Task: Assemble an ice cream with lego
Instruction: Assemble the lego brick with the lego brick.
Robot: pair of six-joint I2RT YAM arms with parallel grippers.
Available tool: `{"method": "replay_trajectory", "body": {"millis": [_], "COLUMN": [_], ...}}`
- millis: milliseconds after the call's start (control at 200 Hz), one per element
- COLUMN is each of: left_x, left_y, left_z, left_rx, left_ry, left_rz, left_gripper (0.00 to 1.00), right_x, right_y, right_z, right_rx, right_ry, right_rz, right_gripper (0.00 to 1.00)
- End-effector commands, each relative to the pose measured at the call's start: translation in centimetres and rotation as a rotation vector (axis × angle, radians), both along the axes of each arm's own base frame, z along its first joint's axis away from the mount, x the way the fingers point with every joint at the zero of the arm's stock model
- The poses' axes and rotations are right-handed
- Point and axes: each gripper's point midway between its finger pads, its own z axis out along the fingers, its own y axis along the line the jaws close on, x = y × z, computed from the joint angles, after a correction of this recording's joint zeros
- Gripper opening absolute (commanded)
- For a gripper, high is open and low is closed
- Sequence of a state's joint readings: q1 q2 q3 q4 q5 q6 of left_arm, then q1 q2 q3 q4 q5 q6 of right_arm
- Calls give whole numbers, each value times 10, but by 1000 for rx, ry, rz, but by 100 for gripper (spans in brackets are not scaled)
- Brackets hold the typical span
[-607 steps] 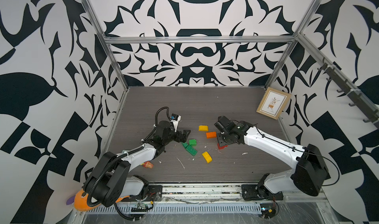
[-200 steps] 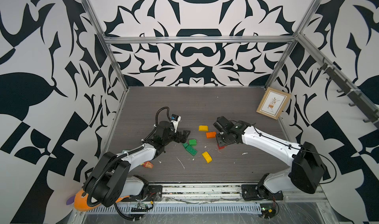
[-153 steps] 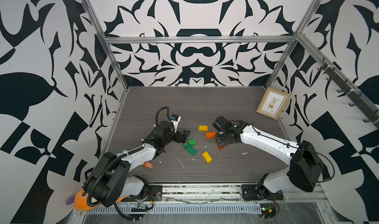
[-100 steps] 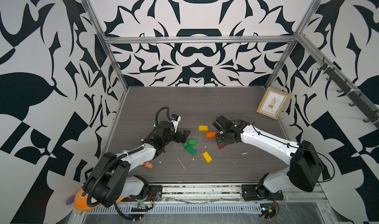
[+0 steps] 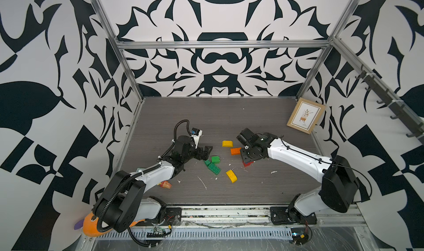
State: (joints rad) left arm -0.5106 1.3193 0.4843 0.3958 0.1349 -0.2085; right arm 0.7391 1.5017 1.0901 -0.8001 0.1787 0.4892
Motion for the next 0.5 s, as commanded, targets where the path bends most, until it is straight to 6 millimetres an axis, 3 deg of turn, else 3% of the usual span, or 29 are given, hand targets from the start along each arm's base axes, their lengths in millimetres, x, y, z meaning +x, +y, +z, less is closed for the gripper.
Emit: {"method": "replay_trajectory", "body": {"millis": [0, 245, 495], "left_x": [3, 3, 3], "left_y": [-1, -1, 0], "left_z": [7, 5, 7], "left_rx": [-2, 2, 2], "left_ry": [-15, -11, -18], "left_rz": [1, 1, 3], "left_gripper": [99, 99, 99], "right_x": [-2, 2, 7], "right_y": [-4, 0, -4], "right_z": [3, 15, 20], "right_rx": [-2, 25, 4], "right_ry": [-7, -40, -75], "right_rz": [1, 11, 11], "right_gripper": [47, 61, 52]}}
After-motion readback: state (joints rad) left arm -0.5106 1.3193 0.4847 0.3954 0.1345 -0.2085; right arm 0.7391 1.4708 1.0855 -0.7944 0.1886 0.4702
